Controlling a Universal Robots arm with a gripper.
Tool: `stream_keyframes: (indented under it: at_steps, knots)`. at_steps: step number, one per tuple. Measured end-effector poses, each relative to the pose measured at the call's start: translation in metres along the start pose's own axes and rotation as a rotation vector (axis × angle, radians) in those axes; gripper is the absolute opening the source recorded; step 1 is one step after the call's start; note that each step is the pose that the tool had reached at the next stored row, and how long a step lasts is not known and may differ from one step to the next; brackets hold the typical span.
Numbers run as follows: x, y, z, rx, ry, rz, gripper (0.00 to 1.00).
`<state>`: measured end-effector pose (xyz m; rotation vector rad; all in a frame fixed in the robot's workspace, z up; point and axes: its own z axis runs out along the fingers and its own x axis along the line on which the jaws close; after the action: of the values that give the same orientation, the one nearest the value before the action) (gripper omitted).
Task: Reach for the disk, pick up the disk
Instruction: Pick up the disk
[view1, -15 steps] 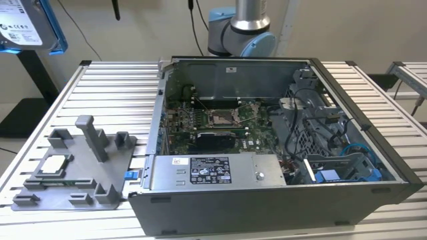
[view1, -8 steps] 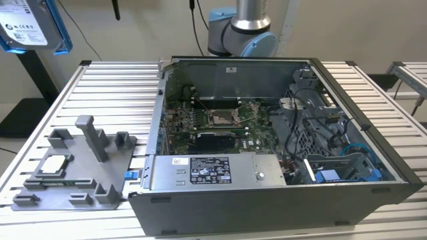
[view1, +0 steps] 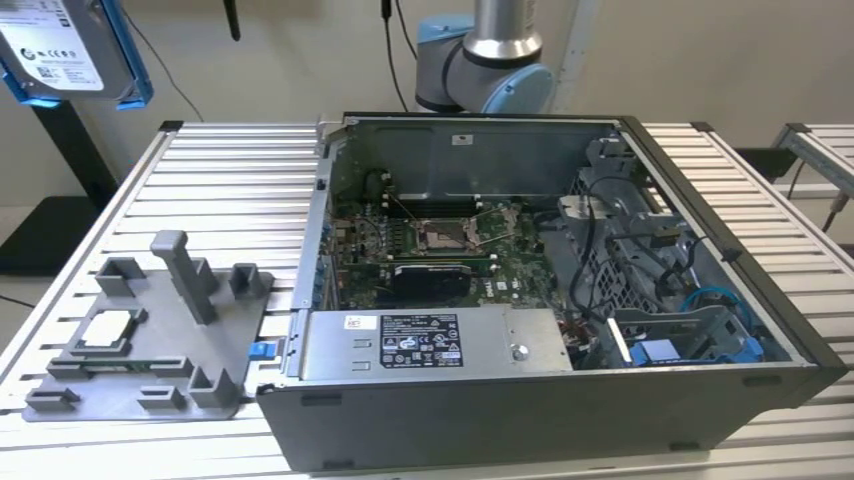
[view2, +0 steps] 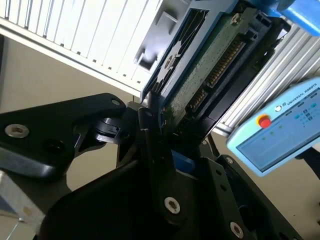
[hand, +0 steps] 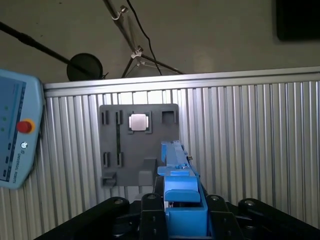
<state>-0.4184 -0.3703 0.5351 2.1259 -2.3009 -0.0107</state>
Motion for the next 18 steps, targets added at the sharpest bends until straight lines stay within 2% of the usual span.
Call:
stream_keyframes:
  at_steps: [18]
  knots:
    - [-0.0017,-0.0209,-0.0002,0.0001,-0.0001,0.0,0.0]
